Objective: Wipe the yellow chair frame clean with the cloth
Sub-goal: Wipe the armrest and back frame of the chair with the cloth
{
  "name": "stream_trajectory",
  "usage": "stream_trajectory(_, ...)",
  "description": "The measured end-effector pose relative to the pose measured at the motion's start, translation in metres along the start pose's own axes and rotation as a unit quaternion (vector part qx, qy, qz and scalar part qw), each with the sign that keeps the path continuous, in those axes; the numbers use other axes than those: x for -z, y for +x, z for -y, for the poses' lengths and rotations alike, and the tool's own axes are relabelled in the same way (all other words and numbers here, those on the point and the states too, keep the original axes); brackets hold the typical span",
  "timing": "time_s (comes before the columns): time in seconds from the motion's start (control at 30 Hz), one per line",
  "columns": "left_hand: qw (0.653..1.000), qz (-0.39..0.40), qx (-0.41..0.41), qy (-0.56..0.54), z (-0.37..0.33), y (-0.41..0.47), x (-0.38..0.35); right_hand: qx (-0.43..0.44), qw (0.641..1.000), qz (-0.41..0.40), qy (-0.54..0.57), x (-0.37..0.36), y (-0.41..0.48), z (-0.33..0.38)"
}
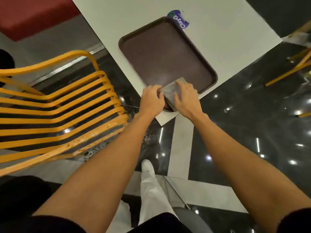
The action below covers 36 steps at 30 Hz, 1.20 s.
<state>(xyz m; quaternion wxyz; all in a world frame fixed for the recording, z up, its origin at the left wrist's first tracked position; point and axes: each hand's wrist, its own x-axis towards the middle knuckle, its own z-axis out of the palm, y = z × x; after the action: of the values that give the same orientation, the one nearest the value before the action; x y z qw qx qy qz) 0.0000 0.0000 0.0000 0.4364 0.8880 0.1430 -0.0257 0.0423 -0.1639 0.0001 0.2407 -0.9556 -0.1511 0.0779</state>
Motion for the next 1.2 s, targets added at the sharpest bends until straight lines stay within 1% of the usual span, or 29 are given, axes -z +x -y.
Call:
stream_trajectory(0.07,1.0,0.011,0.005,0.026,-0.001,0.013,-0.006,0.001,1.0,0.019,-0.025,-0.002,0.013,-0.008)
stream_trajectory(0.13,0.998,0.016,0.01,0.064,-0.001,0.022,-0.011,0.022,0.998,0.039,-0.05,-0.006,0.024,-0.018)
stream_trajectory(0.27,0.992,0.018,-0.001,0.126,0.002,0.036,-0.019,0.068,0.992,0.026,-0.105,-0.013,0.036,-0.029)
stream_trajectory(0.33,0.991,0.02,-0.002,0.135,0.004,0.041,-0.022,0.08,0.988,0.013,-0.13,-0.015,0.041,-0.031)
stream_trajectory(0.43,0.99,0.021,-0.004,0.141,0.005,0.043,-0.023,0.08,0.988,-0.006,-0.135,-0.018,0.046,-0.034)
stream_trajectory(0.57,0.995,0.014,-0.011,0.101,0.005,0.039,-0.02,0.068,0.988,-0.03,-0.135,-0.016,0.043,-0.032)
stream_trajectory(0.67,0.999,0.006,-0.017,0.027,0.003,0.03,-0.01,0.065,0.991,-0.048,-0.11,-0.003,0.035,-0.018)
stream_trajectory(0.77,0.998,0.01,-0.017,-0.057,0.001,0.016,0.008,0.088,0.989,-0.079,-0.089,0.01,0.024,0.002)
stream_trajectory(0.83,0.996,-0.004,-0.017,-0.086,0.002,0.004,0.021,0.103,0.988,-0.09,-0.065,0.016,0.016,0.017)
stream_trajectory(0.93,0.99,-0.047,-0.009,-0.132,0.011,-0.014,0.043,0.109,0.99,-0.084,0.007,0.015,0.004,0.047)
stream_trajectory(1.07,0.976,-0.094,0.012,-0.195,0.035,-0.047,0.079,0.112,0.985,-0.083,0.104,-0.004,-0.018,0.099)
stream_trajectory(1.2,0.97,-0.134,0.051,-0.196,0.077,-0.085,0.113,0.101,0.975,-0.051,0.192,-0.048,-0.045,0.147)
